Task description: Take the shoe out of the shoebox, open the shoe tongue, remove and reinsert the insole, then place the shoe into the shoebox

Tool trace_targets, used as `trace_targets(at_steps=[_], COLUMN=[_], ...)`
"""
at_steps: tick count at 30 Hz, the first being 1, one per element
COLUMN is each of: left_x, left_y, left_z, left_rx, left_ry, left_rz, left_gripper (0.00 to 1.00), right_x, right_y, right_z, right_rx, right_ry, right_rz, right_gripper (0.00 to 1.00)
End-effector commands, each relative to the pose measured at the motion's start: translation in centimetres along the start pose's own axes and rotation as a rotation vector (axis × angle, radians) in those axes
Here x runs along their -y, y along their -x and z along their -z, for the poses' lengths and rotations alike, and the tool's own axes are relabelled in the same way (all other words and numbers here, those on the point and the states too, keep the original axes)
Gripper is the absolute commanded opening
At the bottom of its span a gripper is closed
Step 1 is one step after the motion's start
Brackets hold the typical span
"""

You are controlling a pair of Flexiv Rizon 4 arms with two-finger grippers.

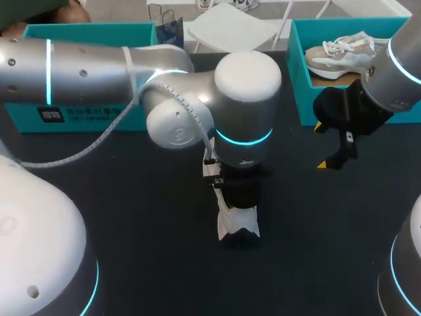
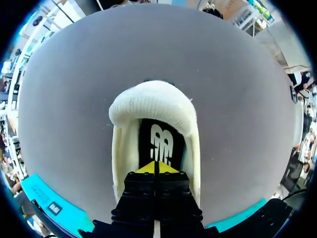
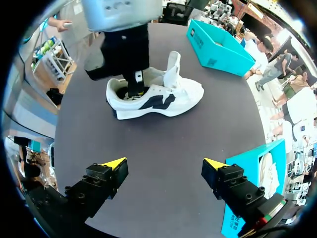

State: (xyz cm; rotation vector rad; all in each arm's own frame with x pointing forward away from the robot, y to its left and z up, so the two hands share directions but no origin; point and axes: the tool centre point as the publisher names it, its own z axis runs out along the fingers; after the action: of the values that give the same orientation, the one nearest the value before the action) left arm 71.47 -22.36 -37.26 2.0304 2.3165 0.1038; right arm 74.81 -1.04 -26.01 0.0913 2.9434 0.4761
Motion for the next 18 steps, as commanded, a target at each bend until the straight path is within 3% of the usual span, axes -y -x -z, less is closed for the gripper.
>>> trace_targets(at_steps=[1, 4, 12, 13, 14, 16, 18], left_x=[-0.1, -0.8, -2.9, -2.9, -2.8, -2.9, -3.2], left_y=[-0.7, -1.0, -1.3, -1.3, -1.4, -1.4, -1.4], left_z=[2.4, 2.9, 2.3, 2.3, 2.2, 2.3, 2.3], left_rx=[-0.005, -0.011, 0.004, 0.013, 0.022, 0.034, 0.042], left_ry=[0.102, 0.162, 0.182, 0.193, 0.196, 0.199, 0.2], left_rz=[-0.008, -0.008, 0.03, 0.04, 0.031, 0.038, 0.043], left_gripper=[0.0, 0.0, 0.0, 0.22, 0.56, 0.58, 0.7], right_x=[-0.1, -0.1, -0.1, -0.1, -0.1, -0.1, -0.1], right_y=[0.0, 0.0, 0.0, 0.0, 0.0, 0.0, 0.0], right_z=[-0.2, -0.2, -0.2, -0.2, -0.2, -0.2, -0.2], right_rx=[0.0, 0.0, 0.0, 0.0, 0.0, 0.0, 0.0], right_ry=[-0.002, -0.002, -0.002, -0.002, -0.002, -0.002, -0.002], right_rz=[0.0, 0.0, 0.0, 0.0, 0.0, 0.0, 0.0], right_gripper=[1.0, 1.0, 1.0, 1.0, 1.0, 1.0, 1.0])
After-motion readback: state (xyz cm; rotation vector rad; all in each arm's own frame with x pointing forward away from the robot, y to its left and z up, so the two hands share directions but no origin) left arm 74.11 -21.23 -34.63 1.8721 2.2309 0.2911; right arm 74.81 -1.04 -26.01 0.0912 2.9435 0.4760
